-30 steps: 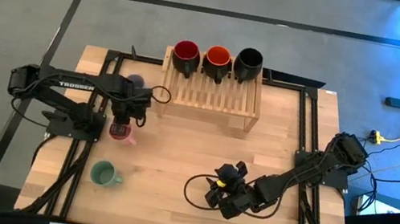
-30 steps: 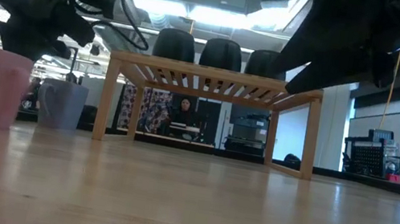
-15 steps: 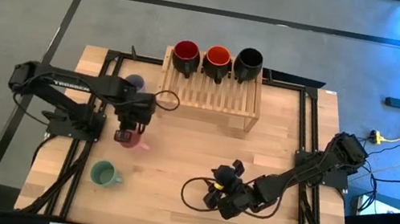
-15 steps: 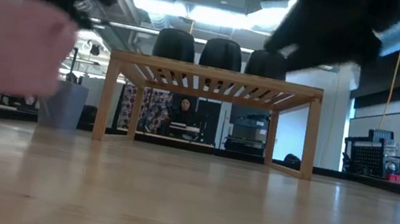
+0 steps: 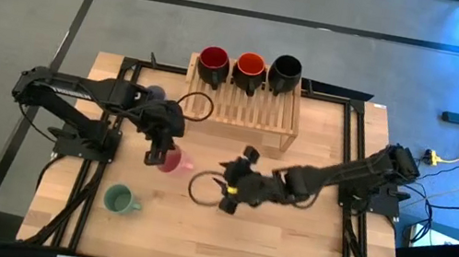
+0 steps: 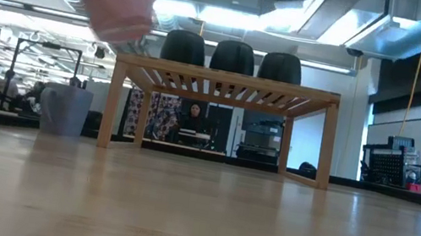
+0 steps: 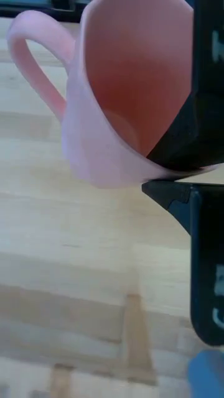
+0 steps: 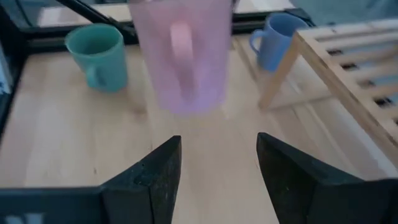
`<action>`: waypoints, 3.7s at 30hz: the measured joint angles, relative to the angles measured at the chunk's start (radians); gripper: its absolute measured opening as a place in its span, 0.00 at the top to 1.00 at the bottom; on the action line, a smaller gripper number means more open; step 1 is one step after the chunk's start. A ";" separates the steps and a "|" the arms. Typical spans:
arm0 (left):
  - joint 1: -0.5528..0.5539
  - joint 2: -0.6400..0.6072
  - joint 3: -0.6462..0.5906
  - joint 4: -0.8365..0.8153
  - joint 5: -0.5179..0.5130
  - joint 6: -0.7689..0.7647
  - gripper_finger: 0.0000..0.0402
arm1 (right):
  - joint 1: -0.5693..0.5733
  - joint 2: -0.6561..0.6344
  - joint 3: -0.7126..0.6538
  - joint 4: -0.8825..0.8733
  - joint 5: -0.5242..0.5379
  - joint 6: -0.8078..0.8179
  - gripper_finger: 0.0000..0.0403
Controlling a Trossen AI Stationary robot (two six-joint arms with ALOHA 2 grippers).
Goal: Place coffee mugs
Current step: Put the pink mug on the shelf
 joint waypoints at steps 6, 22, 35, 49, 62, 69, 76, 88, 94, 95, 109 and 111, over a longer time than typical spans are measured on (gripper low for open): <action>-0.008 0.034 0.001 0.085 -0.046 -0.034 0.97 | -0.103 -0.001 0.001 0.060 -0.160 -0.124 0.51; -0.006 0.082 0.001 0.121 -0.049 -0.110 0.97 | -0.133 0.010 0.002 0.130 -0.336 -0.113 0.51; -0.006 0.092 0.001 0.158 -0.038 -0.110 0.97 | -0.134 0.061 0.000 0.130 -0.318 -0.137 0.84; -0.003 0.075 0.002 0.176 -0.042 -0.077 0.74 | -0.146 0.049 -0.001 0.102 -0.302 -0.154 0.95; 0.017 -0.109 0.132 0.053 -0.225 -0.074 0.67 | -0.061 -0.226 -0.151 -0.127 -0.043 0.103 0.95; 0.017 -0.173 0.130 0.047 -0.287 -0.112 0.67 | 0.022 -0.390 -0.277 -0.219 0.242 0.349 0.95; 0.016 -0.168 0.130 0.048 -0.286 -0.116 0.67 | 0.061 -0.431 -0.282 -0.444 0.475 0.611 0.95; 0.016 -0.162 0.130 0.084 -0.312 -0.117 0.67 | 0.019 -0.420 -0.301 -0.609 0.787 0.929 0.95; 0.016 -0.162 0.130 0.111 -0.322 -0.117 0.67 | -0.011 -0.348 -0.344 -0.471 0.877 0.944 0.95; 0.016 -0.162 0.130 0.111 -0.328 -0.117 0.67 | -0.010 -0.330 -0.350 -0.444 0.895 0.945 0.95; 0.016 -0.162 0.130 0.135 -0.340 -0.116 0.67 | -0.084 -0.161 -0.354 -0.363 0.927 1.051 0.95; 0.016 -0.162 0.130 0.137 -0.340 -0.116 0.67 | -0.097 -0.157 -0.354 -0.371 0.912 1.059 0.95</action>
